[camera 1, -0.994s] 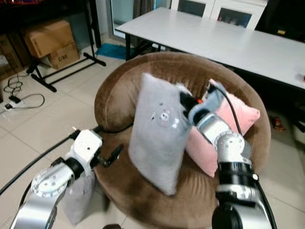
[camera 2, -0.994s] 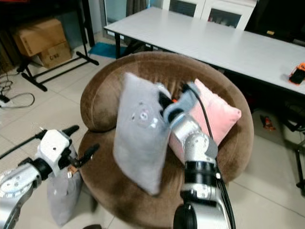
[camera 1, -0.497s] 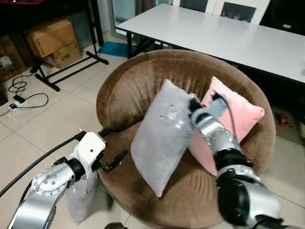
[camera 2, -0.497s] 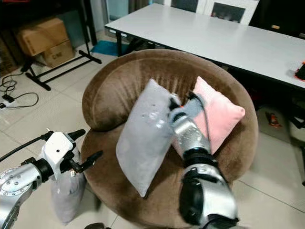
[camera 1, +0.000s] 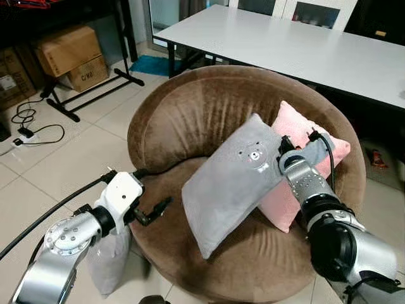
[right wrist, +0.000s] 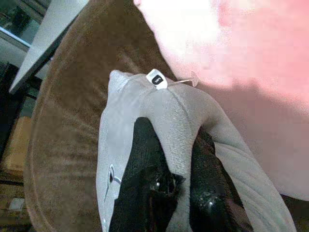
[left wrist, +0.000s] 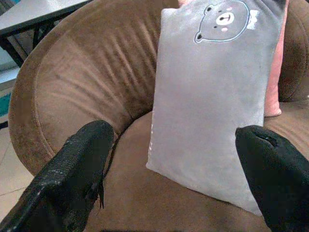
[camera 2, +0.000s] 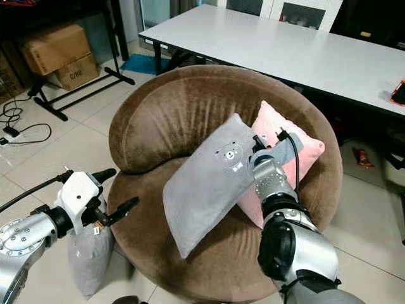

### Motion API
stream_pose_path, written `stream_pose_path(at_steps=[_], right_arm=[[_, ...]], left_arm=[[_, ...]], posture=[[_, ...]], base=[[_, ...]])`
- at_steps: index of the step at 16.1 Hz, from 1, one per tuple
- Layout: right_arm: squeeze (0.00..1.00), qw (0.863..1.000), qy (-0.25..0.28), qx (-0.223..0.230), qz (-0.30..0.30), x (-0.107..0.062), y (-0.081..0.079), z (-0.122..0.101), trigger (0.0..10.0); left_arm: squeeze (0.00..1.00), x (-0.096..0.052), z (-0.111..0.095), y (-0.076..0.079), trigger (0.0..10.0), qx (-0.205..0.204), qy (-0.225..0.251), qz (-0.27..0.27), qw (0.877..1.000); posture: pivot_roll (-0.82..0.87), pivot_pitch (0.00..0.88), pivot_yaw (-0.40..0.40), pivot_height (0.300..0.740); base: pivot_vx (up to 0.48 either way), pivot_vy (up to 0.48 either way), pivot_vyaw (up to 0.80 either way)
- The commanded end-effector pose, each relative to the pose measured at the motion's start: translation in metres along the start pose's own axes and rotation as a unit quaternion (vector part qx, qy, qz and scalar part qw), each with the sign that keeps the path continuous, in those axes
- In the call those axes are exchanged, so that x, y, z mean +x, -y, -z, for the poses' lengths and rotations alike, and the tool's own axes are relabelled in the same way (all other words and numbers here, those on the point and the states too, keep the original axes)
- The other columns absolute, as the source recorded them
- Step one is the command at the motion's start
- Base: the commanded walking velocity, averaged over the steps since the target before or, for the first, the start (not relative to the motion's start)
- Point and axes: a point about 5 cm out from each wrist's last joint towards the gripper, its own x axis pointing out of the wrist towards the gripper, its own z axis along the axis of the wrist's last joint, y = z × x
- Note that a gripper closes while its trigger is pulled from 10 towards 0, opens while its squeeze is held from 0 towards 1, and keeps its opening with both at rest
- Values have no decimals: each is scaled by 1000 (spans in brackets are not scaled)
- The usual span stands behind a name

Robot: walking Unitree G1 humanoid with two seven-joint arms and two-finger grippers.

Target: Move the pillow to the sofa from floor

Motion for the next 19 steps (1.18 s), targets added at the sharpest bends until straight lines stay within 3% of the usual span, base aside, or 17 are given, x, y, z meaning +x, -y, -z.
stream_pose_path(at_steps=[1,2,3,4,5,8,10,11,12,13,16,19], right_arm=[[0,1000,27,-9,-11,1,-5,-13,10000],[0,1000,21,-23,-3,1,-1,-9,10000],[227,999,17,-47,-1,0,5,-3,10000],[820,998,16,-59,-5,0,7,-2,10000],[1000,998,19,-55,-37,-1,8,1,10000],[1000,992,60,-98,-50,-2,10,-13,10000],[1000,975,108,-185,-59,-3,3,-34,10000],[812,963,129,-225,-67,-4,-1,-42,10000],[0,946,159,-271,-79,-7,-7,-49,10000],[0,926,184,-317,-89,-10,-11,-54,10000],[0,908,159,-343,-179,-19,-20,-44,10000],[0,884,101,-389,-239,-52,-10,5,10000]], left_arm=[[0,2,0,1,10000,-3,-2,7,1000],[0,2,0,1,10000,-3,-2,8,1000],[0,2,1,1,10000,-5,-2,9,1000],[0,3,1,1,10000,-5,-1,9,1000],[0,3,0,2,10000,-7,0,11,1000],[0,5,1,4,10000,-24,7,15,1000],[0,5,2,7,10000,-48,13,18,999],[0,5,4,9,10000,-57,15,18,998],[0,5,6,11,10000,-63,16,16,998],[0,5,7,13,10000,-67,16,10,998],[0,4,9,12,10000,-72,17,-45,996],[0,-3,14,12,10000,-94,19,-151,984]], posture=[[127,0,-24,740],[127,0,-25,740],[127,0,-25,740],[127,0,-25,740],[125,0,-25,740],[119,0,-27,740],[112,0,-35,740],[109,0,-36,740],[103,0,-37,740],[101,0,-41,740],[99,0,-59,740],[100,0,-80,740]], base=[[0,0,0],[0,0,0],[0,0,0],[0,0,0],[0,0,0],[0,0,0],[0,0,0],[0,0,0],[0,0,0],[0,0,0],[0,0,0],[0,0,0]])
